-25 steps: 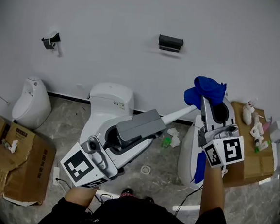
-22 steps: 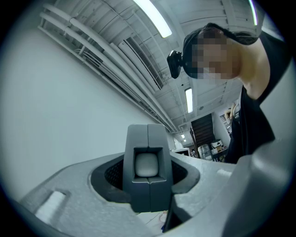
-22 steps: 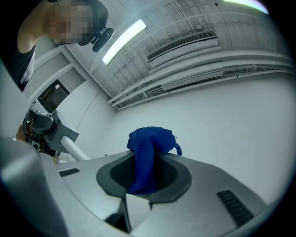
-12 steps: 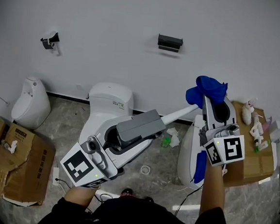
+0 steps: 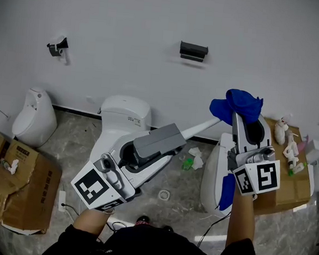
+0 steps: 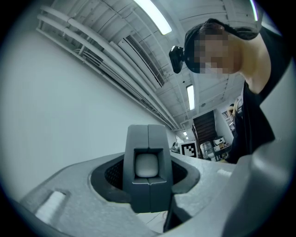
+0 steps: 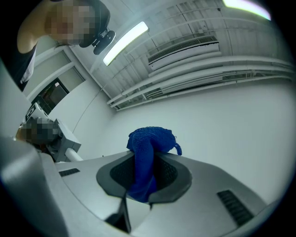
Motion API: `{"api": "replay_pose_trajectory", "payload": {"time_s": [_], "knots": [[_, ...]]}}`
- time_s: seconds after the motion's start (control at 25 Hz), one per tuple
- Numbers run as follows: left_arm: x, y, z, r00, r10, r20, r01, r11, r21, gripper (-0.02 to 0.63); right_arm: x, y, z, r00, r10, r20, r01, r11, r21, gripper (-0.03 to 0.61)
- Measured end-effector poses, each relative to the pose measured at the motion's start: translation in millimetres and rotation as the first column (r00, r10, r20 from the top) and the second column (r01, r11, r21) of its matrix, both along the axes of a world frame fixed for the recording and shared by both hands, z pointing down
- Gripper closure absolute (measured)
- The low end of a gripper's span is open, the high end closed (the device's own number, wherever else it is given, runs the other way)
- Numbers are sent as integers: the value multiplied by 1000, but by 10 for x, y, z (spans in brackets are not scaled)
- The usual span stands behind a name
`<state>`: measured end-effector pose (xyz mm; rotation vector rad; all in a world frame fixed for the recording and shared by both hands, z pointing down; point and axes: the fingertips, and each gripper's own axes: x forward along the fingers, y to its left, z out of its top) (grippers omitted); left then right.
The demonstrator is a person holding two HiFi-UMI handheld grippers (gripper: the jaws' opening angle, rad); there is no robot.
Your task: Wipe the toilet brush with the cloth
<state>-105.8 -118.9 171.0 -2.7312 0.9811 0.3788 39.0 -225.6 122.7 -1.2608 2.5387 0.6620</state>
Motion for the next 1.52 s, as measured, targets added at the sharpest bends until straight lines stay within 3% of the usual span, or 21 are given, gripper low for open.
{"api": "replay_pose_trajectory", "payload": {"time_s": [0.44,0.8,1.2,1.52], "knots": [[-100,-101,3,998,-51,-29,50,999,-21,426,154,436,-114,997,-50,61,48,998,33,495],[-114,-125,-42,997,-71,-36,71,997,-8,426,235,454,277,996,-59,66,62,997,-56,495],[28,65,-283,999,-34,-33,37,996,81,426,-146,447,879,992,-122,32,126,974,-187,495],[211,198,-308,999,26,-30,-23,996,89,426,-435,510,964,984,-170,54,177,964,-198,495]]}}
